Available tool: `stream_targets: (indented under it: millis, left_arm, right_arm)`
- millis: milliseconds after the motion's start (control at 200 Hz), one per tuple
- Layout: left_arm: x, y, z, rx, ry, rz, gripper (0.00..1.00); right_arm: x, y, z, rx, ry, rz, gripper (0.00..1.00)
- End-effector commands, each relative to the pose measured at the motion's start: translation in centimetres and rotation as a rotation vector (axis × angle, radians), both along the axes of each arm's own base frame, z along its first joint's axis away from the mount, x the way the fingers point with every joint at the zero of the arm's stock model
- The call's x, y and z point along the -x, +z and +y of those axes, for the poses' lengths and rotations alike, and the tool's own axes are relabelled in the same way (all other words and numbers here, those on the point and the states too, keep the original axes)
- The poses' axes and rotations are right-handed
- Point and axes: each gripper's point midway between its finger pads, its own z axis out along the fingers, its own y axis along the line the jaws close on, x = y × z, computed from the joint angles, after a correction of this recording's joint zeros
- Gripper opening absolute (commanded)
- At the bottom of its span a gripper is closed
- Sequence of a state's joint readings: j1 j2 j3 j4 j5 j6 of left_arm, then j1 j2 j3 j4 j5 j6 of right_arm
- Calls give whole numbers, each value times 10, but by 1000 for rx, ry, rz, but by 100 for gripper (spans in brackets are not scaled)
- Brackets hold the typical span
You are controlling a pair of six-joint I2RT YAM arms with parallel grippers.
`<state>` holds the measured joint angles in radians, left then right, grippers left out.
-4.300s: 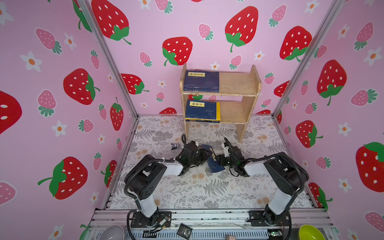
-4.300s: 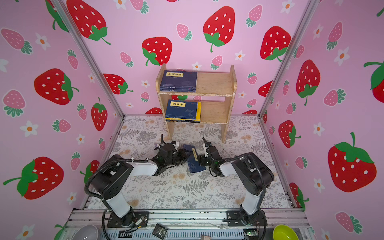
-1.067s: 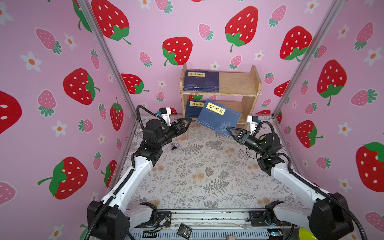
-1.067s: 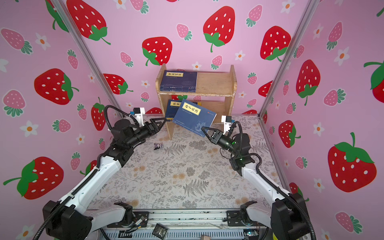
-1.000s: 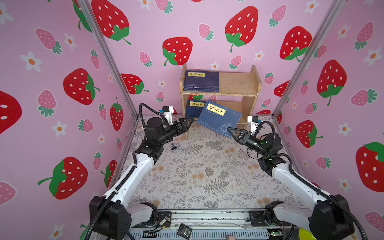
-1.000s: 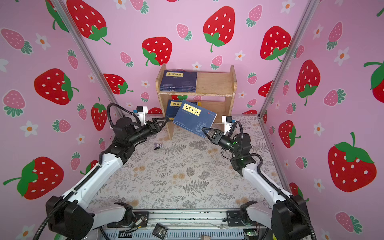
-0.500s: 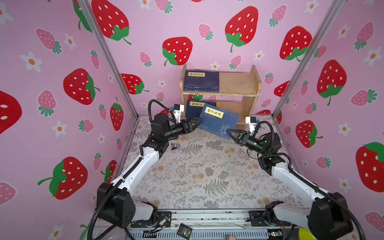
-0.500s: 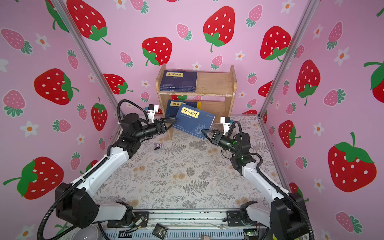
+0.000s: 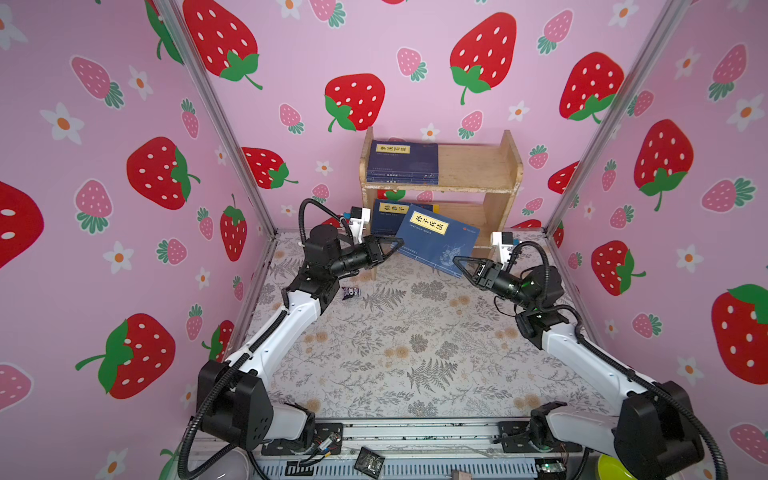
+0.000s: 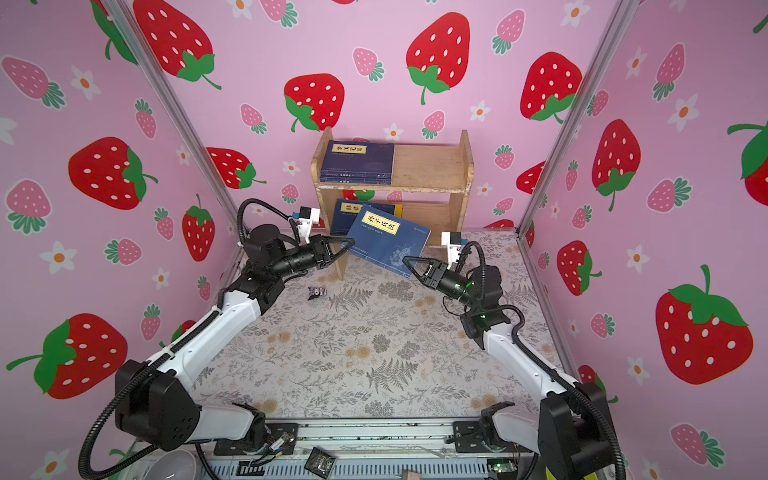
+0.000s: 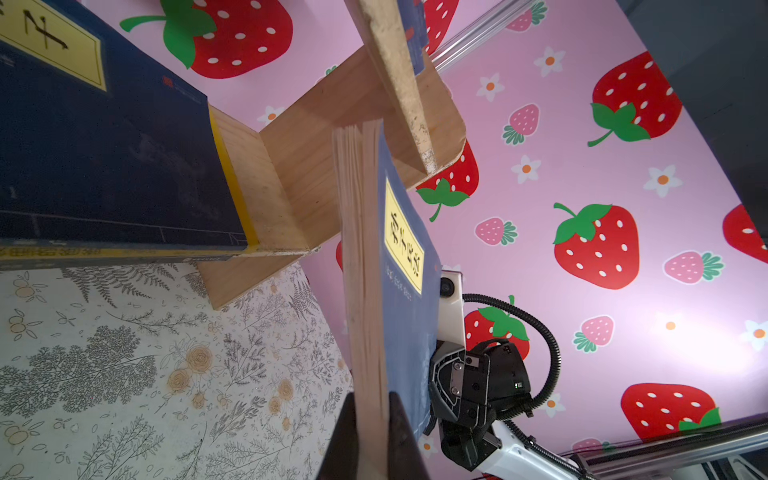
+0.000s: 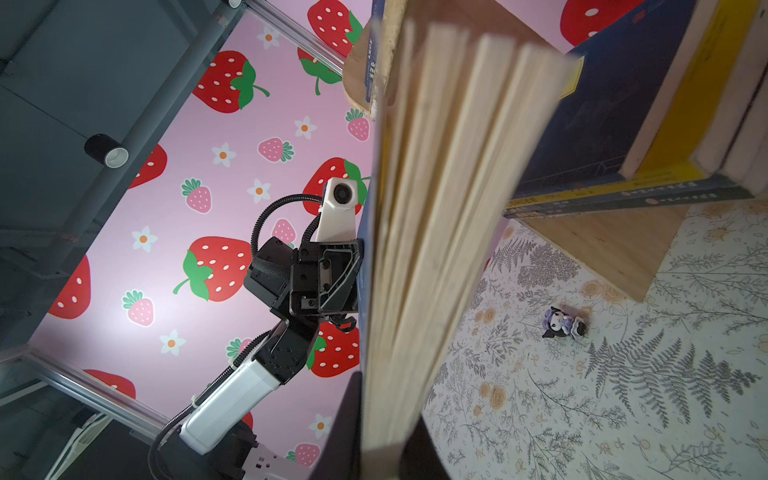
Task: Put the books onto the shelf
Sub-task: 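Lower the blue book onto the stack on the lower shelf with both grippers, then push the blue book deeper into the lower shelf with both grippers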
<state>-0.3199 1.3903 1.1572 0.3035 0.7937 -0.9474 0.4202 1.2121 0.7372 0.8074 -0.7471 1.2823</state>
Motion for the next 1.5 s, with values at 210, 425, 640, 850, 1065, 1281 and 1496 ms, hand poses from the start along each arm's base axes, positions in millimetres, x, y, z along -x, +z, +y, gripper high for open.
stream_targets:
  millis: [210,425,640,850,1065,1281,1496]
  left_arm:
    - [-26,38,22,66,162,-48,0]
    - [-63,48,43,100,248,-56,0]
    - [-102,31,58,94,307,-9,0]
    - [-119,16,68,39,356,16,0]
    - [-129,7,70,34,353,42,0]
    - [-136,-6,68,45,343,88,0]
    - [-137,-9,65,49,326,108,0]
  right_arm:
    - [-39,8,-14,33,-211,-62,46]
    - [-62,4,-22,141,-374,-84,51]
    - [-75,-4,-12,249,-438,-118,65]
    - [-95,-17,0,381,-508,-144,72]
    - [-110,-20,18,460,-544,-185,75]
    - [-119,-17,36,535,-596,-251,75]
    - [-134,-13,47,530,-603,-257,69]
